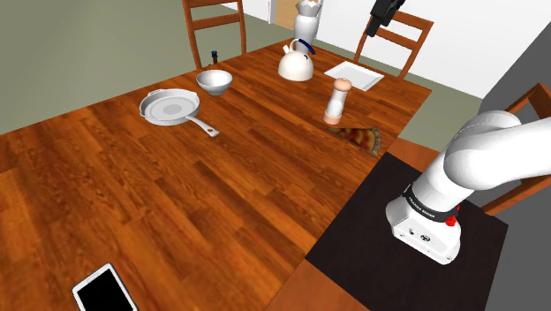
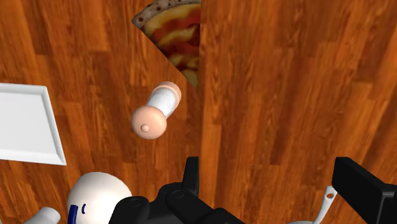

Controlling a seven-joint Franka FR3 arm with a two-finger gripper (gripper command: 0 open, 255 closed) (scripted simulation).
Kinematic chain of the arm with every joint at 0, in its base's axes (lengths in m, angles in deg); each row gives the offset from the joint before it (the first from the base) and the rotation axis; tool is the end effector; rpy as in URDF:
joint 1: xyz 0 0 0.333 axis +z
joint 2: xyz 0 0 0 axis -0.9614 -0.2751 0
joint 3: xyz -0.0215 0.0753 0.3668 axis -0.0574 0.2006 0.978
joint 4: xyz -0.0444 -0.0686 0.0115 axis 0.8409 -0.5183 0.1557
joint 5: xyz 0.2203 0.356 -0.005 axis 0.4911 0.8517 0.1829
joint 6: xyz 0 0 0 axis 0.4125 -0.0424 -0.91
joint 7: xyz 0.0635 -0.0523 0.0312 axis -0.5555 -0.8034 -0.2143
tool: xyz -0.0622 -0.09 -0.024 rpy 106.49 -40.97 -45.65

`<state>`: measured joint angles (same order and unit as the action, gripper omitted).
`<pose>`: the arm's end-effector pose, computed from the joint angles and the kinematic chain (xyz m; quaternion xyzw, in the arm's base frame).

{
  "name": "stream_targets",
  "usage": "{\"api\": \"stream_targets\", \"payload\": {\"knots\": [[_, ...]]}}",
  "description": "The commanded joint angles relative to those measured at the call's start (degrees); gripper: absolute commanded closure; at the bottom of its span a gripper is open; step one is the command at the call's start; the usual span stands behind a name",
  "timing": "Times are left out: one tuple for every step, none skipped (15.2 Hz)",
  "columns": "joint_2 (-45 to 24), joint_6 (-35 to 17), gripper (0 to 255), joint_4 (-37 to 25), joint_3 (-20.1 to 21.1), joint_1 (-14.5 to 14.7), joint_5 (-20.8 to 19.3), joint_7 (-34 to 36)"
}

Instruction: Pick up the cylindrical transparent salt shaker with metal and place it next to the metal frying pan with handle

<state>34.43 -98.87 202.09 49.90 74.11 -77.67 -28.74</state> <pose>0.2905 0.0119 0.6774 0.9932 0.0798 0.0819 0.0222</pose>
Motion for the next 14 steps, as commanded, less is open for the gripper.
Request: {"api": "stream_targets", "payload": {"knots": [[0.00, 0.00, 0, 0.00, 0.00, 0.00, 0.00, 0.00], [-0.04, -1.82, 0, 1.59, -0.75, -0.29, -0.29, -0.52], [-0.16, -3.66, 0, 3.11, -1.51, -0.58, -0.59, -1.04], [-0.36, -5.52, 0, 4.56, -2.27, -0.90, -0.87, -1.57], [-0.65, -7.40, 0, 5.95, -3.05, -1.20, -1.17, -2.09], [-1.03, -9.29, 0, 7.27, -3.84, -1.52, -1.45, -2.62], [-1.50, -11.21, 0, 8.52, -4.63, -1.84, -1.73, -3.15], [-2.06, -13.15, 0, 9.70, -5.44, -2.16, -2.00, -3.69], [-2.72, -15.11, 0, 10.81, -6.25, -2.49, -2.26, -4.24], [-3.47, -17.10, 0, 11.84, -7.07, -2.81, -2.50, -4.80], [-4.32, -19.10, 0, 12.80, -7.91, -3.11, -2.72, -5.36], [-5.27, -21.12, 0, 13.69, -8.75, -3.41, -2.93, -5.94], [-6.32, -23.16, 0, 14.49, -9.61, -3.69, -3.11, -6.53], [-7.47, -25.22, 0, 15.22, -10.48, -3.96, -3.25, -7.14]]}}
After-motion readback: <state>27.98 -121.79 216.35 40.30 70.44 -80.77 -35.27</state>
